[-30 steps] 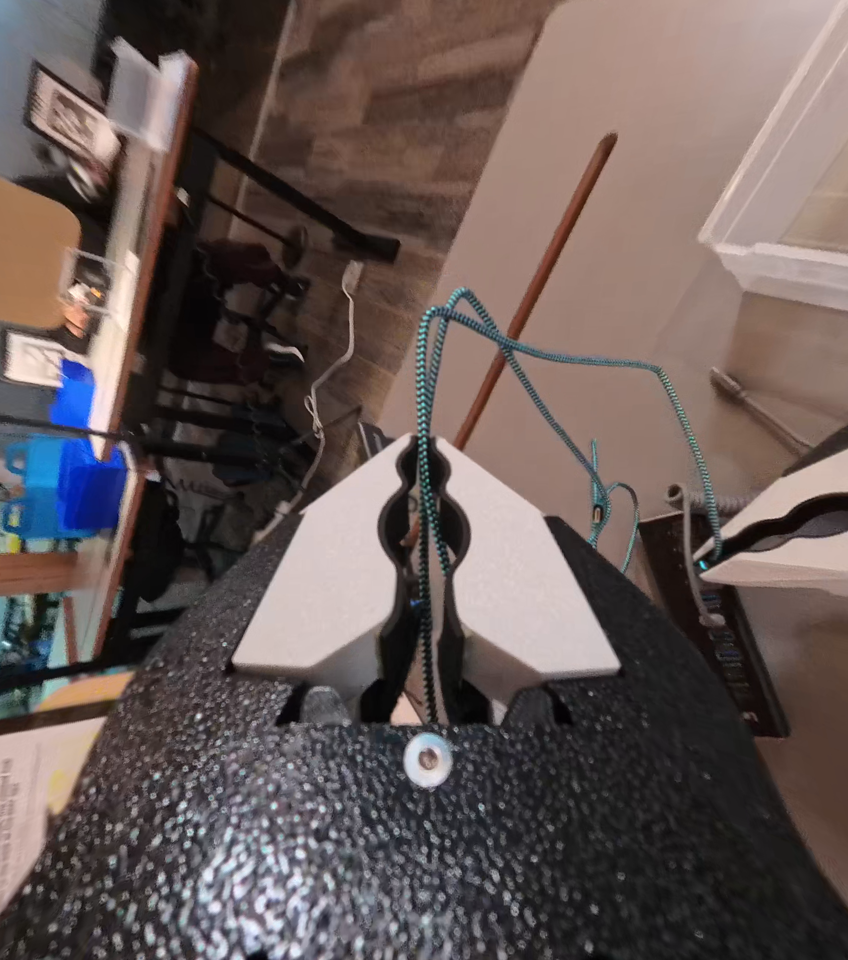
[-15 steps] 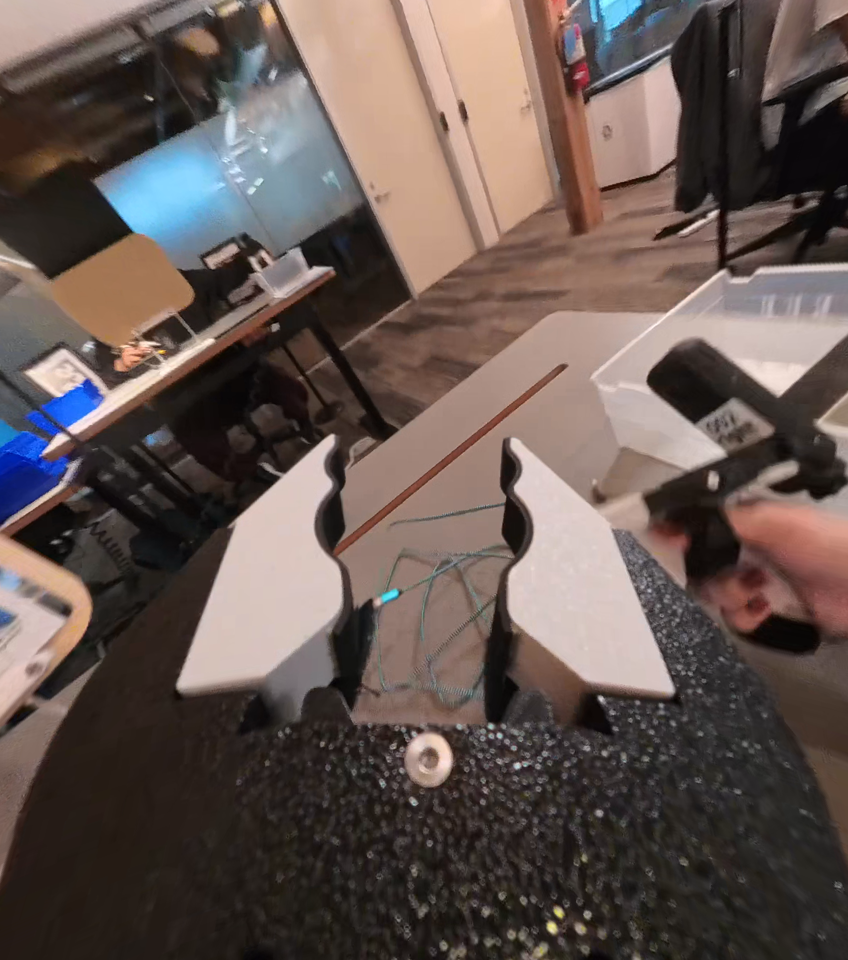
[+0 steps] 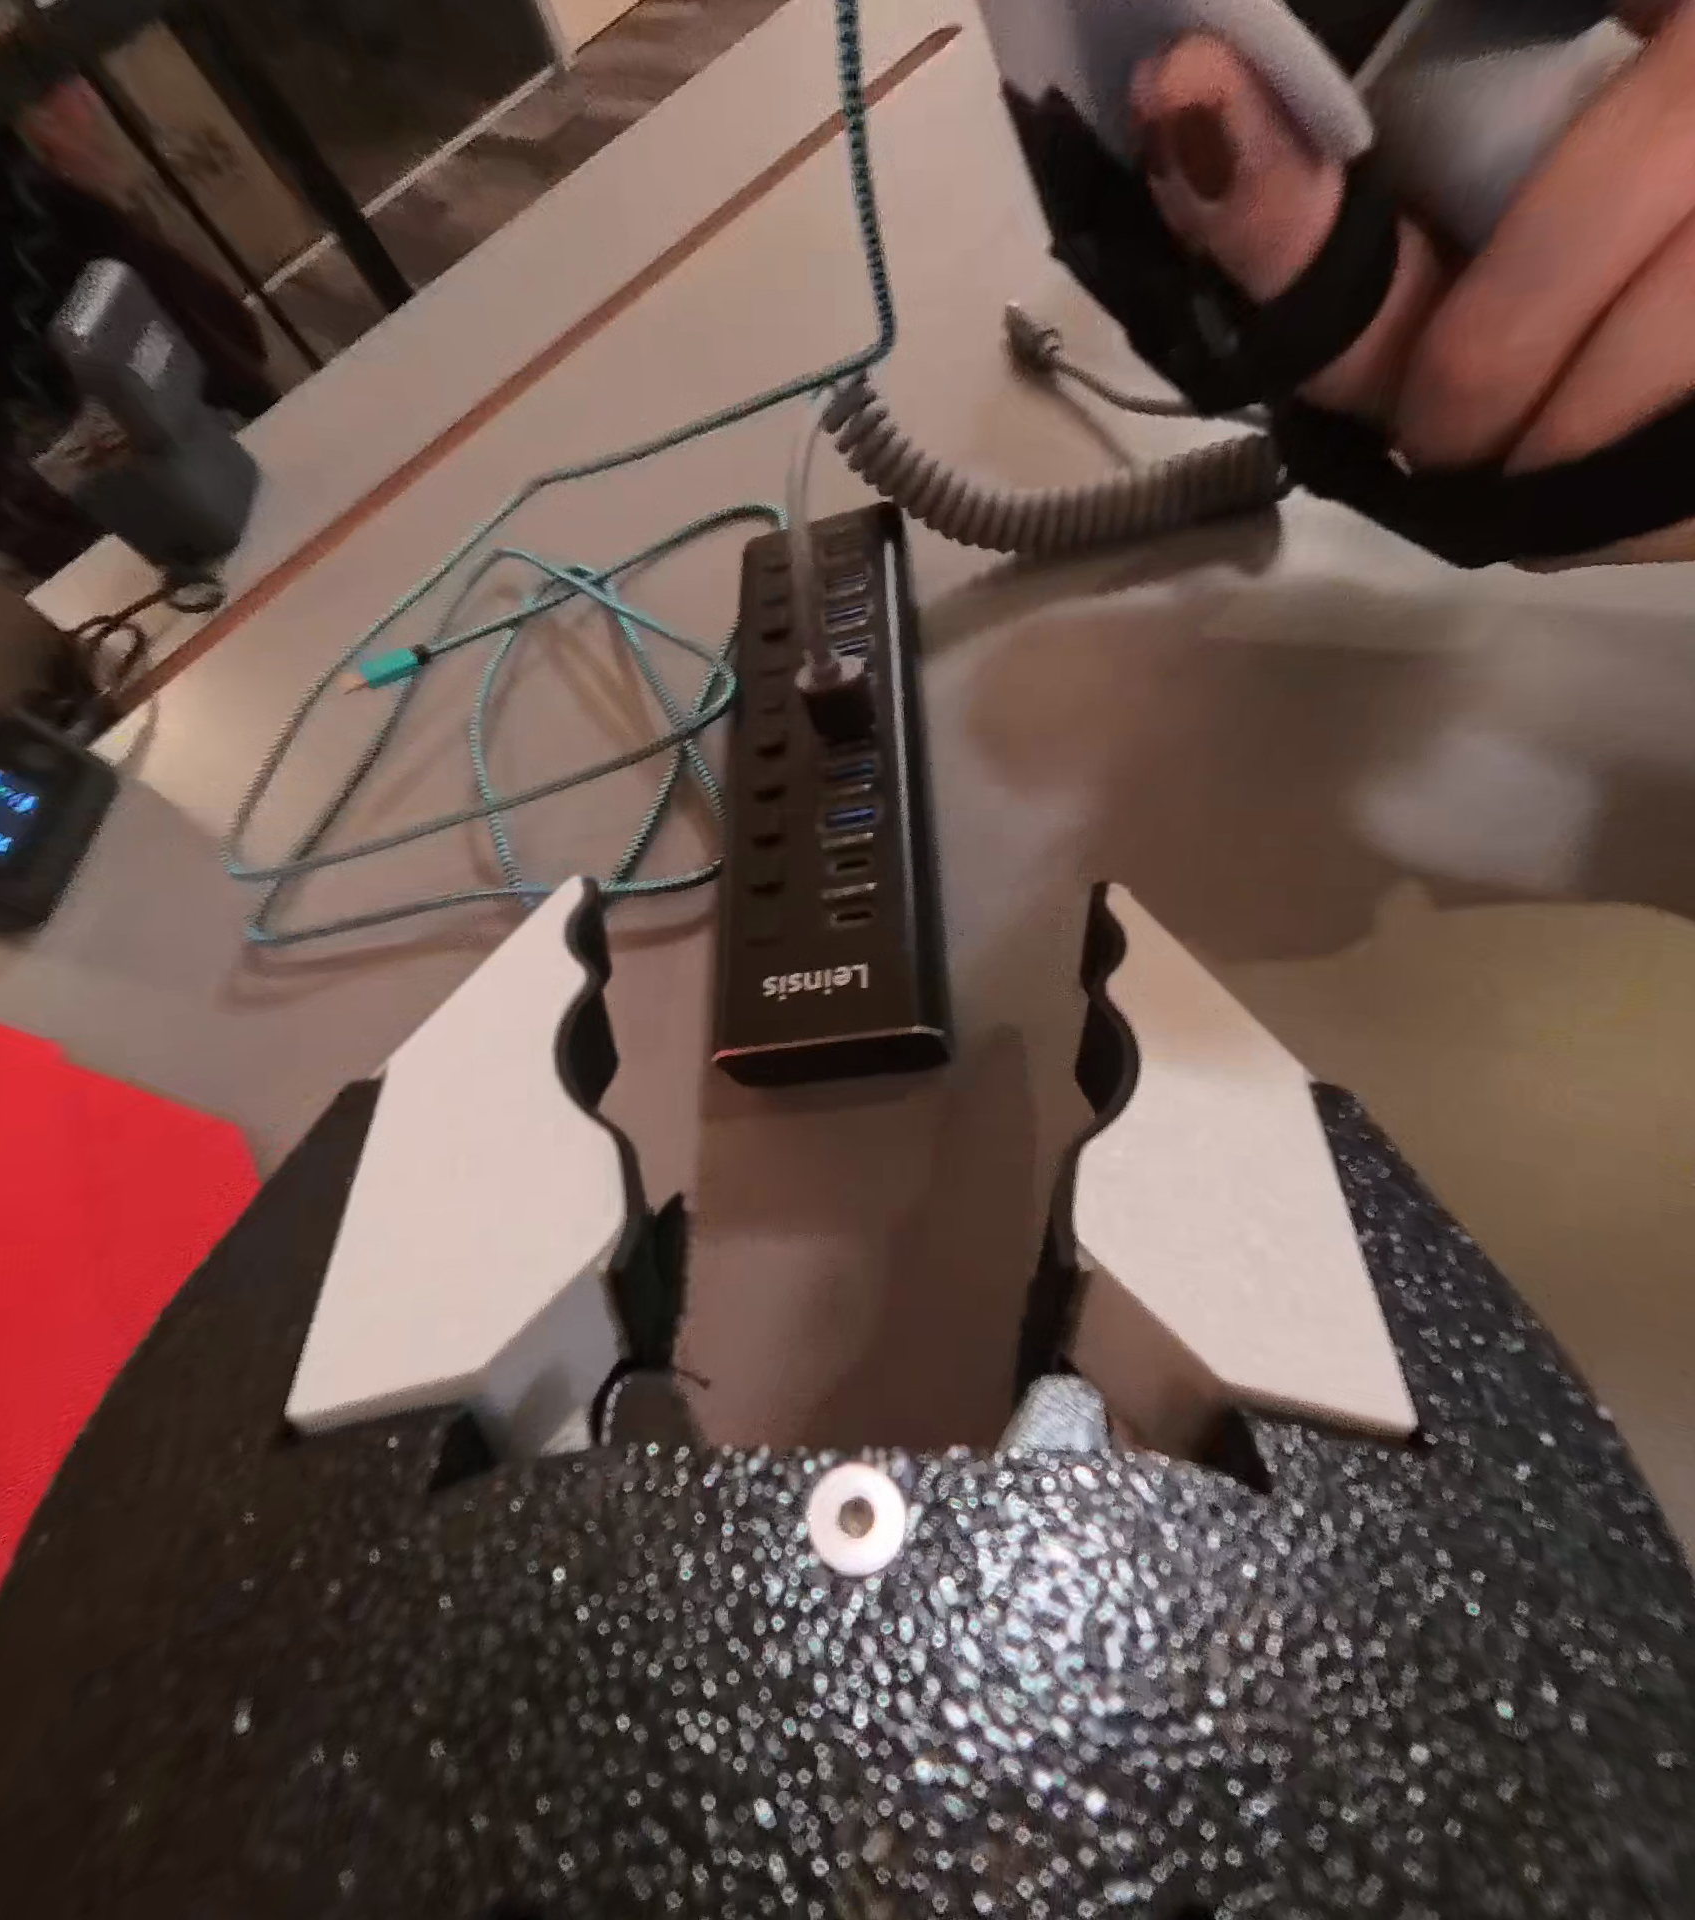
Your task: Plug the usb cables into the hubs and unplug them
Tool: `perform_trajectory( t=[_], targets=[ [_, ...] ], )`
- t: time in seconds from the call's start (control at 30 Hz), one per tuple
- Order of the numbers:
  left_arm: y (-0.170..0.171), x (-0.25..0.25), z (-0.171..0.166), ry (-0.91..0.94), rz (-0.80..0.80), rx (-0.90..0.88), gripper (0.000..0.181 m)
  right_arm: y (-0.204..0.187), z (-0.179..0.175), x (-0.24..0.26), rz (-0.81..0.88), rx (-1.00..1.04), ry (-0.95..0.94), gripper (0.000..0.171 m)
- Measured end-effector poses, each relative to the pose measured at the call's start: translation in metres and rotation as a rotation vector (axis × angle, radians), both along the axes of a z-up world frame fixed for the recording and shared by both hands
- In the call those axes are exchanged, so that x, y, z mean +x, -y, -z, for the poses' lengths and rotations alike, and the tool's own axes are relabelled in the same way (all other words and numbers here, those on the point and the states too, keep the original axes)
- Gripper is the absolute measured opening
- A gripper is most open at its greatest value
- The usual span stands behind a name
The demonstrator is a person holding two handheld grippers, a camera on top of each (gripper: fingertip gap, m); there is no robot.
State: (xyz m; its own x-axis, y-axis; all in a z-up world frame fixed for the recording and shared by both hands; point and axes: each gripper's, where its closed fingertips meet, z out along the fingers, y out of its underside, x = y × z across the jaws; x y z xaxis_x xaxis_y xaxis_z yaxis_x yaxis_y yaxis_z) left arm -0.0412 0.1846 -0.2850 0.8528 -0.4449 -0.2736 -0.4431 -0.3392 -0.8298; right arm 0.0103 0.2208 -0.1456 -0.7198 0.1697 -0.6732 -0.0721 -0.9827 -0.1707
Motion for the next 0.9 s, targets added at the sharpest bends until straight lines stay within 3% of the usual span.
perform_trajectory(
  t=[0.03,0.3,0.5,0.6,0.7,0.83,0.9],
  targets=[
    [-0.001,0.002,0.002,0.008,0.01,0.001,0.087,-0.001,0.0,0.001,0.007,0.004,0.0,0.004],
    [-0.011,0.002,0.029,-0.057,0.023,-0.07,0.059,0.0,0.023,-0.019,0.219,0.308,0.335,0.005],
    [-0.011,0.004,0.021,-0.005,0.038,-0.017,0.058,0.0,0.037,-0.027,0.24,0.356,0.437,0.005],
    [-0.005,0.017,-0.004,0.122,0.126,0.082,0.058,0.0,0.037,-0.027,0.222,0.328,0.418,0.005],
    [0.006,0.036,-0.038,0.391,0.245,0.124,0.055,0.001,0.034,-0.026,0.21,0.326,0.393,0.005],
    [0.015,0.041,-0.081,0.701,0.294,0.146,0.05,0.011,0.013,-0.017,0.097,0.24,0.202,0.005],
    [0.017,0.043,-0.094,0.758,0.304,0.156,0.048,0.014,0.006,-0.013,0.037,0.183,0.119,0.004]
  ],
)
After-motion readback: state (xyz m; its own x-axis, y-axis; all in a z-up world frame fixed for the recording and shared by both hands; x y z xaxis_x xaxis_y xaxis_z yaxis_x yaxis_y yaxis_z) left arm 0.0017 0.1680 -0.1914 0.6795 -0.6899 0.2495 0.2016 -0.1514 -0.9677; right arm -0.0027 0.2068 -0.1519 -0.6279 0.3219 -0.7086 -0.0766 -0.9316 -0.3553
